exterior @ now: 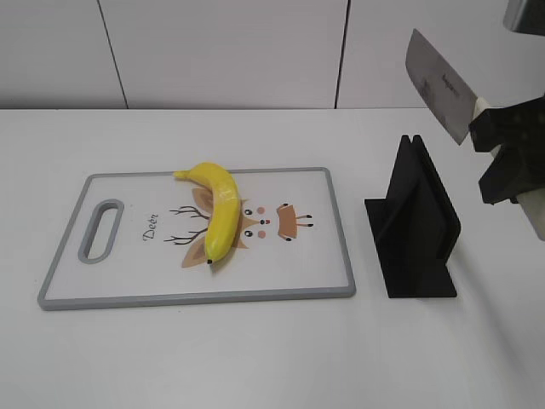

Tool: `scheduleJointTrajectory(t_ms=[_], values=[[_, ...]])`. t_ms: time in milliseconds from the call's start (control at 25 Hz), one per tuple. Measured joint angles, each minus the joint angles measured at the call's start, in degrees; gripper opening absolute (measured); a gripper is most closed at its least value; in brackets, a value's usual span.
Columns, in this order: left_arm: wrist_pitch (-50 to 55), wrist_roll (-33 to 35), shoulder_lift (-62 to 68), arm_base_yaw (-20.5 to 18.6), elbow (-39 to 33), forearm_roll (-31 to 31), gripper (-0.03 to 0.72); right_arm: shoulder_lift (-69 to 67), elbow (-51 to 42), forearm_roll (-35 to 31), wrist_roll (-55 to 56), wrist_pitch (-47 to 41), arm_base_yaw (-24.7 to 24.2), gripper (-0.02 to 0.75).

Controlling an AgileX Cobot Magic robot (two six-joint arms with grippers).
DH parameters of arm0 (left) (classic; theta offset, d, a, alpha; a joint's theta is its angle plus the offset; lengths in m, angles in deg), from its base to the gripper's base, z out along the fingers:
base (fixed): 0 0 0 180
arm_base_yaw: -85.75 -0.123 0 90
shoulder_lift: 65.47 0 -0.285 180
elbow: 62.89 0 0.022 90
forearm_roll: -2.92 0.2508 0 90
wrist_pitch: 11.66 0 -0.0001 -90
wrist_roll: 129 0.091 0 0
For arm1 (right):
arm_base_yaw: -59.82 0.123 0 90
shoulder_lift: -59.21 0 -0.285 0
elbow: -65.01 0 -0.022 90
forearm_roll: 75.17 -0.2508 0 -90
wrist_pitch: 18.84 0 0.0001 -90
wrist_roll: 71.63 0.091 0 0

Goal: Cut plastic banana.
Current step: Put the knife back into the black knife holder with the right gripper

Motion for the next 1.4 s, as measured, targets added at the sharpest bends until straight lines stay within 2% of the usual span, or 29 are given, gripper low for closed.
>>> scheduleJointTrajectory(t_ms=[680, 1400], values=[[0.1, -0.1, 0.0, 0.0, 0.0, 0.0, 0.58, -7.6, 0.0, 0.9, 2.5, 3.1, 0.0, 0.167], [0.0, -0.2, 0.0, 0.0, 0.0, 0.0, 0.58, -12.7, 0.0, 0.9, 3.4, -0.2, 0.0, 0.167]])
